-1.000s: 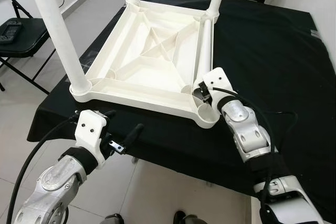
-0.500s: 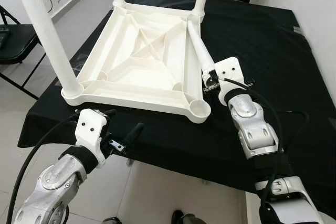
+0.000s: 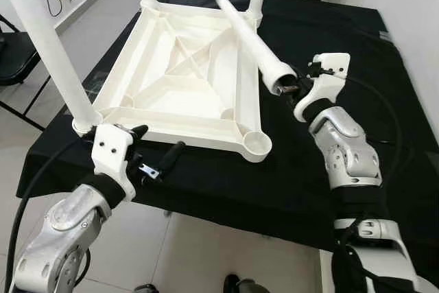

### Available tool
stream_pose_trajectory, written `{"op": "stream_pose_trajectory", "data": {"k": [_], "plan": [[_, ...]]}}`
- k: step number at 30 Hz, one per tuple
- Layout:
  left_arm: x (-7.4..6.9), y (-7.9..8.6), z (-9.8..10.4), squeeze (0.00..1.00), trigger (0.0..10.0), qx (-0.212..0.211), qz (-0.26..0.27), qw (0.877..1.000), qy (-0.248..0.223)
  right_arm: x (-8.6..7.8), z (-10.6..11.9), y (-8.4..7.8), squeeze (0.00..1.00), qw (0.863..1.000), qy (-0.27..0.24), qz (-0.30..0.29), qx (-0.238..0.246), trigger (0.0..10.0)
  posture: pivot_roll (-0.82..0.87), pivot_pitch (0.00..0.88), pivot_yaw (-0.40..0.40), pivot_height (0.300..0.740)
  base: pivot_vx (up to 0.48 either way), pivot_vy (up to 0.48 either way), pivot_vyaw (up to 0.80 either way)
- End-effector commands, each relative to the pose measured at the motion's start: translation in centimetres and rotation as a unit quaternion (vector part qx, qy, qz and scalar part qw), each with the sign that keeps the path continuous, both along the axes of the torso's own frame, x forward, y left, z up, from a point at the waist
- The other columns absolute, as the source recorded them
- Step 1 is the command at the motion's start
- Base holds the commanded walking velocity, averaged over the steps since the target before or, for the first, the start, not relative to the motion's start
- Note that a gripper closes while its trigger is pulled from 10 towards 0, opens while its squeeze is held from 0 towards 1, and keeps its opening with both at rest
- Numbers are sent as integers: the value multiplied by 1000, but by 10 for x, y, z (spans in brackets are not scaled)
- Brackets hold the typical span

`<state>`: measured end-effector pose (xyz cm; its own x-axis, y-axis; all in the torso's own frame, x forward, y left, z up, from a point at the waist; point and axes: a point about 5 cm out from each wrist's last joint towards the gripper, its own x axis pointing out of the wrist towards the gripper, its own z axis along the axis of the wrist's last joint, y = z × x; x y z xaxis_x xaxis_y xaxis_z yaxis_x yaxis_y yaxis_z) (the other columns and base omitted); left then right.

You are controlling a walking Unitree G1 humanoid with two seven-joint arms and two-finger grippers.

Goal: Building children table

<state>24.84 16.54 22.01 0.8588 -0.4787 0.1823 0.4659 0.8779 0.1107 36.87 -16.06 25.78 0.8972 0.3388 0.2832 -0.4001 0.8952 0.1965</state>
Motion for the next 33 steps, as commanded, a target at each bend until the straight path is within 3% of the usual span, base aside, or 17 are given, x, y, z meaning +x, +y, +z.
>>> {"op": "stream_pose_trajectory", "data": {"k": [1, 2, 7, 11, 13, 14, 18, 20, 22, 24, 25, 26, 29, 31, 32, 33], "plan": [[-1, -1, 0, 0, 10000, -6, -3, 1000, 4, -6, 5, -5, 0, 999, -14, 17, 32, 10000, 89, 220, -108, 740, 0, 0, 0], [1, -4, 4, 0, 10000, -14, -10, 1000, 0, -9, 3, -4, 0, 996, -12, 50, 75, 10000, 89, 219, -106, 740, 0, 0, -800], [4, -9, 8, 0, 10000, -24, -25, 999, -1, -12, 4, -6, 0, 989, -19, 79, 121, 10000, 90, 218, -105, 740, 0, 0, -800], [18, -34, 20, 0, 10000, -32, -78, 996, -15, -15, 7, -7, 0, 978, -38, 103, 180, 10000, 79, 208, -106, 740, 0, 0, -800], [18, -34, 20, 0, 10000, -32, -78, 996, -15, -15, 7, -7, 0, 978, -38, 103, 180, 10000, 79, 208, -106, 740, 0, 0, -800], [24, -41, 27, 0, 10000, -63, -89, 994, -17, -19, 6, -5, 0, 975, -42, 115, 186, 10000, 63, 198, -107, 740, 0, 0, -800], [29, -47, 34, 0, 10000, -98, -102, 990, -12, -23, 5, -5, 0, 972, -47, 125, 196, 10000, 61, 190, -106, 740, 0, 0, -800], [38, -52, 43, 0, 10000, -160, -117, 980, 9, -29, 4, -12, 0, 959, -59, 147, 236, 10000, 57, 175, -106, 740, 0, 0, -800], [40, -52, 46, 0, 10000, -176, -121, 977, 12, -30, 4, -13, 0, 956, -63, 153, 243, 10000, 57, 173, -106, 740, 0, 0, -800], [46, -51, 55, 0, 10000, -224, -133, 965, 26, -33, 3, -15, 0, 947, -70, 167, 264, 10000, 56, 164, -105, 740, 0, 0, -800], [46, -51, 55, 0, 10000, -224, -133, 965, 26, -33, 3, -15, 0, 947, -70, 167, 264, 10000, 56, 164, -105, 740, 0, 0, -800], [50, -48, 70, 0, 10000, -277, -148, 949, 18, -38, 4, -17, 0, 933, -81, 191, 293, 10000, 56, 151, -102, 740, 0, 0, -800], [52, -46, 76, 0, 10000, -303, -159, 940, 15, -39, 3, -16, 0, 931, -83, 199, 296, 10000, 53, 146, -98, 740, 0, 0, -800], [53, -43, 87, 0, 10000, -343, -191, 920, 14, -44, 1, -12, 0, 929, -86, 222, 283, 10000, 54, 148, -97, 740, 0, 0, -800], [53, -43, 87, 0, 10000, -343, -191, 920, 14, -44, 1, -12, 0, 929, -86, 222, 283, 10000, 54, 148, -97, 740, 0, 0, -800], [53, -41, 92, 0, 10000, -362, -211, 908, 14, -46, -1, -9, 0, 928, -85, 231, 279, 10000, 54, 147, -96, 740, 0, 0, -800]]}}
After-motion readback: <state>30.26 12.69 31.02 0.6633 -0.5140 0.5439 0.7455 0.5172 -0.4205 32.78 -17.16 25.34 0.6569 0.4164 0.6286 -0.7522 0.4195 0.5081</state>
